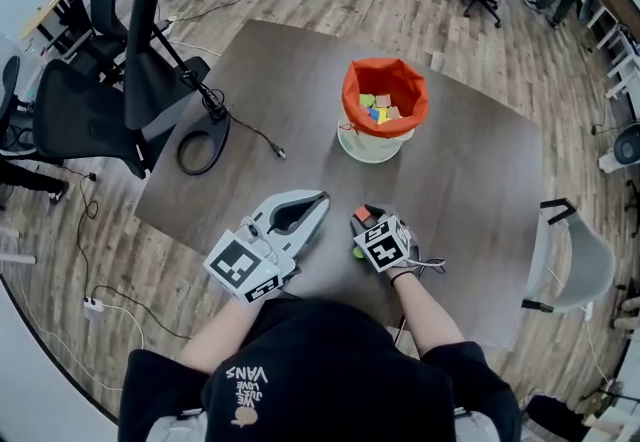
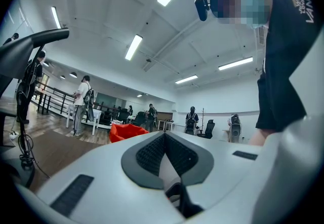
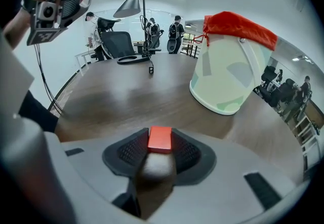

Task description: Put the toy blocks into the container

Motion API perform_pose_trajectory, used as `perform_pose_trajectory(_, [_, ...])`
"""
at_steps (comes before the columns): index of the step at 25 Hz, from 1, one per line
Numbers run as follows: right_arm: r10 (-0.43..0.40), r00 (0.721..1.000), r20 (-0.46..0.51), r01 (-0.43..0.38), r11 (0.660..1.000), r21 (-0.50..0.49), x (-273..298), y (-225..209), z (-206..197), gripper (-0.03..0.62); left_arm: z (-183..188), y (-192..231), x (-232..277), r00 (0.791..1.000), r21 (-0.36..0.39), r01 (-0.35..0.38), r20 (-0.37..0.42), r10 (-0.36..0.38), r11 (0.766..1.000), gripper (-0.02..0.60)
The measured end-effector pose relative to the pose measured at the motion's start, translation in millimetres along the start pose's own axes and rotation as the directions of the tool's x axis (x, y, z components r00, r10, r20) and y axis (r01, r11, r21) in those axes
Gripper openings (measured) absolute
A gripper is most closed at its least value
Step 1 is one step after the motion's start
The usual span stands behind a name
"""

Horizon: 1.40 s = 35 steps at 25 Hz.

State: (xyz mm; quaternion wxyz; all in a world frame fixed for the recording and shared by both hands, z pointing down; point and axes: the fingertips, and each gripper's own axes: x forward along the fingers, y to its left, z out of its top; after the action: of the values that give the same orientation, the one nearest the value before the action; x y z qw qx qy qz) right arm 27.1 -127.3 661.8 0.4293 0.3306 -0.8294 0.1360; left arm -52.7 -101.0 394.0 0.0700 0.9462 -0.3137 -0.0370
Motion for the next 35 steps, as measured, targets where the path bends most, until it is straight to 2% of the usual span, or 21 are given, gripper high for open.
perform_pose_trajectory(9, [-0.023, 0.997, 0.074, 0.021, 0.999, 0.026, -22.3, 0.0, 19.1, 0.153, 2.1, -4.4, 4.7, 1.0, -0.001, 0.022, 0.004, -0.022, 1.0, 0.011])
perform_pose_trajectory(13, [-0.043, 0.987, 0.155, 0.033, 0.997, 0.066, -38.7, -1.9, 35.8, 0.153, 3.3, -4.8, 6.5, 1.0, 0.001, 0.03, 0.007, -0.03, 1.0, 0.011])
perform_pose_trajectory(24, [-0.107, 0.925, 0.366, 0.078, 0.993, 0.092, -103.4, -21.2, 93.5, 0.153, 2.4, -6.4, 12.0, 0.999, 0.001, 0.051, 0.005, -0.051, 0.999, 0.011])
perform_pose_trajectory(35, [-0.164, 0.859, 0.484, 0.131, 0.986, 0.101, -143.0, -47.3, 139.6, 0.153, 3.4, -4.5, 13.2, 0.998, -0.004, 0.056, 0.009, -0.056, 0.998, 0.011])
